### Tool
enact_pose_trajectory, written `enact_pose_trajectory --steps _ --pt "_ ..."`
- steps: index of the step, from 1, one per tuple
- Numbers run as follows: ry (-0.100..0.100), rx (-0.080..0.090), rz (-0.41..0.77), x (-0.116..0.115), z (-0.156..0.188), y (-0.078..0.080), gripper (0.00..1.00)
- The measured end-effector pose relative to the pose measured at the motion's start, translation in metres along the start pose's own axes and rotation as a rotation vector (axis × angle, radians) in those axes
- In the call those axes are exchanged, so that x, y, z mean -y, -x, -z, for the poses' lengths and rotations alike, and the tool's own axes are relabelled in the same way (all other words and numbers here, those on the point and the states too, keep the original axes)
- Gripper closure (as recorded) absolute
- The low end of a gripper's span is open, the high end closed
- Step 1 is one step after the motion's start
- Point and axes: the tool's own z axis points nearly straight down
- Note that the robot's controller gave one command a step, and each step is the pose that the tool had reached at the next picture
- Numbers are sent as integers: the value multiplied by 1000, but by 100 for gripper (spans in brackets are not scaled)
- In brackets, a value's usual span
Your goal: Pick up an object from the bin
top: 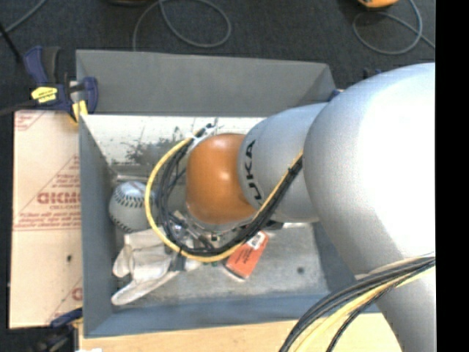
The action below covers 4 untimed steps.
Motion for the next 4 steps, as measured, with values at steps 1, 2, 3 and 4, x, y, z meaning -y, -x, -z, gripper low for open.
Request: enact_pose_trajectory --steps 1,2,3,4 --pt "0 -1 0 0 5 -1 100" --pt "-1 -2 0 0 24 -1 100" --pt "0 0 -1 0 38 0 100" --pt "0 -2 -1 0 56 0 100"
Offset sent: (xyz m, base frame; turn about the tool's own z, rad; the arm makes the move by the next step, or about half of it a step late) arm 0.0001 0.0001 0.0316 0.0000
